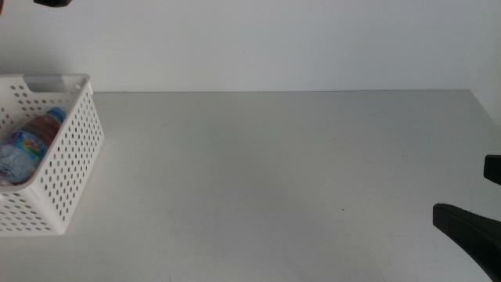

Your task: Use arms to grab the bottles and put them into the dustbin to the left of the table.

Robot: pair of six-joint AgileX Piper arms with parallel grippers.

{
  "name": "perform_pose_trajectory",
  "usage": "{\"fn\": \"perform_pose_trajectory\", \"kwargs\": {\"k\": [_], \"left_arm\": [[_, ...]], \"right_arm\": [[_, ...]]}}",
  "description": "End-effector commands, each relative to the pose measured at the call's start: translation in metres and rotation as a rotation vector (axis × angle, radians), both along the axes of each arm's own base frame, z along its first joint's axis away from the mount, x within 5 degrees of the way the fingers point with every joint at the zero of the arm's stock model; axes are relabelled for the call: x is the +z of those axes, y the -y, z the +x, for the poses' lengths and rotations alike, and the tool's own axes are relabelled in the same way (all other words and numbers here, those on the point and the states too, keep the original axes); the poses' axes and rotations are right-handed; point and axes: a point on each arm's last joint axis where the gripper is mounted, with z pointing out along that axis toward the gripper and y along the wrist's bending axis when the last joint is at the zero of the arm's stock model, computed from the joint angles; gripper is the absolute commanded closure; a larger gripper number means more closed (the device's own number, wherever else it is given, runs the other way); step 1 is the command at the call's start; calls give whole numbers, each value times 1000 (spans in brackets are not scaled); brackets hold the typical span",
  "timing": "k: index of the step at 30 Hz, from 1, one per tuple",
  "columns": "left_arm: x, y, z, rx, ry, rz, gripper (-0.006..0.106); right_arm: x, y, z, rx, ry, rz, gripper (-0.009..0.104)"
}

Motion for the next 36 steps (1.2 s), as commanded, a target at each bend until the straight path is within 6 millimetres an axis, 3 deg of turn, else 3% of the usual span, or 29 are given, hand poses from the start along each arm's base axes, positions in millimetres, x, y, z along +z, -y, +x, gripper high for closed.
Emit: {"fn": "perform_pose_trajectory", "kwargs": {"k": [1,17,23,28,29,33,36], "left_arm": [[15,1,-4,-3,95,-56,7],[7,4,10,2,63,-35,7],[7,-5,-15,9,199,-59,7],[-23,-30,-40,94,258,7,7],[-42,-44,-53,155,259,50,7],[-73,-59,-80,242,299,6,7],[-94,-61,-96,271,368,-136,7]], "right_arm": [[18,0,0,-4,93,50,17],[17,1,1,-12,112,20,17],[23,16,11,-172,196,-10,17],[24,41,19,-421,182,46,17],[19,49,20,-498,175,50,17],[-8,59,14,-587,158,31,17],[-38,59,1,-591,138,19,17]]}}
